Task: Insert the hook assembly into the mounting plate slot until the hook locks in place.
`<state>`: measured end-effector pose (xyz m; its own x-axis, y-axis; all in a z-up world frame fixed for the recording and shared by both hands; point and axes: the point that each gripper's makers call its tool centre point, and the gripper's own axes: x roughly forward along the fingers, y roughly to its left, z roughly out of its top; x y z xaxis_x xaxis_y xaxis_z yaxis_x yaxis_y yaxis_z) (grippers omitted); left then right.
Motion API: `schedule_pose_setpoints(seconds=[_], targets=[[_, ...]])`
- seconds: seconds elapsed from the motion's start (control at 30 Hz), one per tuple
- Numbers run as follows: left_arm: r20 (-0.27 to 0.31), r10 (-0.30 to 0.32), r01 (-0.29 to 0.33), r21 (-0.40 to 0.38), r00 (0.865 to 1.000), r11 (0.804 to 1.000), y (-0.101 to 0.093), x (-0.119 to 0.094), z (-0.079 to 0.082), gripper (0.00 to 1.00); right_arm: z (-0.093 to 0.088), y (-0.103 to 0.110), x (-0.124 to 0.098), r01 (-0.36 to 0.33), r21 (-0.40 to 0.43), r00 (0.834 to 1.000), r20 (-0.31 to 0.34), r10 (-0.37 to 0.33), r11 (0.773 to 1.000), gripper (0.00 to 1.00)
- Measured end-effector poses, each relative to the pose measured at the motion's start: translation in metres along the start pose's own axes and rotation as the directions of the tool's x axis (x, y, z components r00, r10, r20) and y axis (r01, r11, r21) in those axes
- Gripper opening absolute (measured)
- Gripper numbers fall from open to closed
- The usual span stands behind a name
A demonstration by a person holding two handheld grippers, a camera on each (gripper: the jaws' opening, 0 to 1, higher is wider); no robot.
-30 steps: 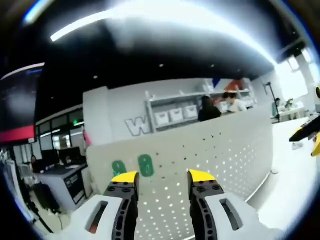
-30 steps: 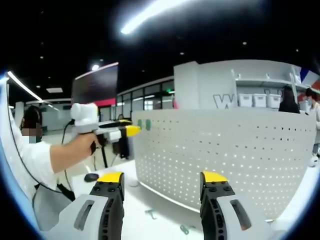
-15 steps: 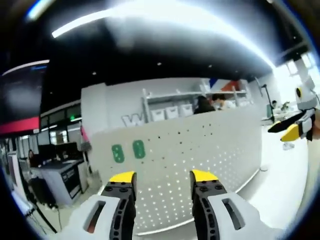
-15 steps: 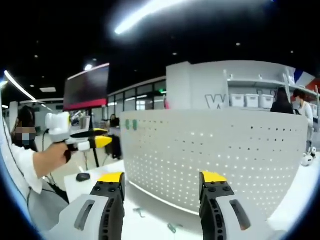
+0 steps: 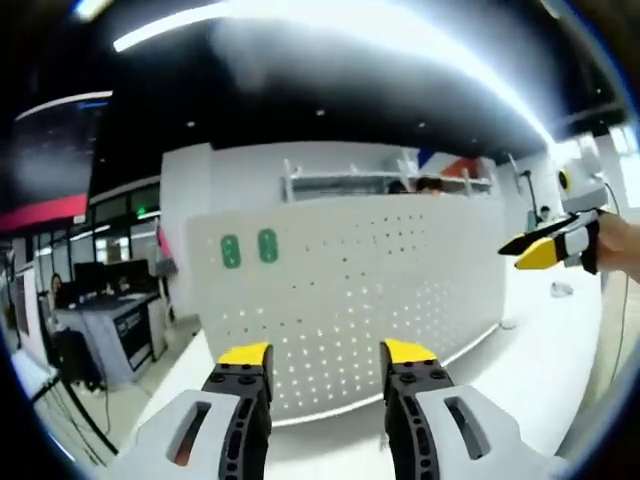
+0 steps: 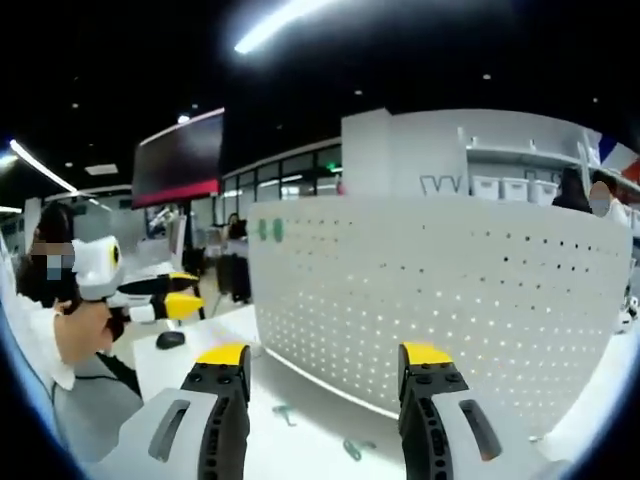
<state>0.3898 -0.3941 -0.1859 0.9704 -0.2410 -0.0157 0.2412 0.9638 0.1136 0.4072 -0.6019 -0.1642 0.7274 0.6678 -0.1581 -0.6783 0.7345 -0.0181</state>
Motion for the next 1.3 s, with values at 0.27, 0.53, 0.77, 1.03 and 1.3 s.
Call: schedule_pose_setpoints(seconds=[0.27, 0.53, 0.77, 1.03, 1.3], targets=[[0.001, -0.015, 0.015, 0.023, 1.000, 1.000, -0.008, -0.001, -0.012, 0.44, -0.018, 0.009, 0.015, -0.035, -0.007, 0.998, -0.049, 0.035, 0.999, 0.59], [-0.001, -0.050, 0.050, 0.039, 0.999, 0.998, -0.016, 0.001, -0.016, 0.44, -0.044, 0.022, 0.033, -0.074, -0.001, 0.991, -0.115, 0.073, 0.997, 0.57], [-0.027, -0.057, 0.058, 0.053, 0.998, 0.997, -0.014, 0.002, -0.025, 0.43, -0.067, 0.034, 0.050, -0.108, 0.011, 0.981, -0.161, 0.108, 0.994, 0.55], [-0.041, -0.066, 0.069, 0.069, 0.997, 0.995, -0.017, 0.003, -0.029, 0.43, -0.096, 0.040, 0.072, -0.150, 0.006, 0.965, -0.216, 0.148, 0.989, 0.49], [-0.054, -0.072, 0.076, 0.074, 0.996, 0.994, -0.017, 0.003, -0.033, 0.43, -0.131, 0.050, 0.094, -0.196, 0.010, 0.938, -0.291, 0.190, 0.981, 0.44]])
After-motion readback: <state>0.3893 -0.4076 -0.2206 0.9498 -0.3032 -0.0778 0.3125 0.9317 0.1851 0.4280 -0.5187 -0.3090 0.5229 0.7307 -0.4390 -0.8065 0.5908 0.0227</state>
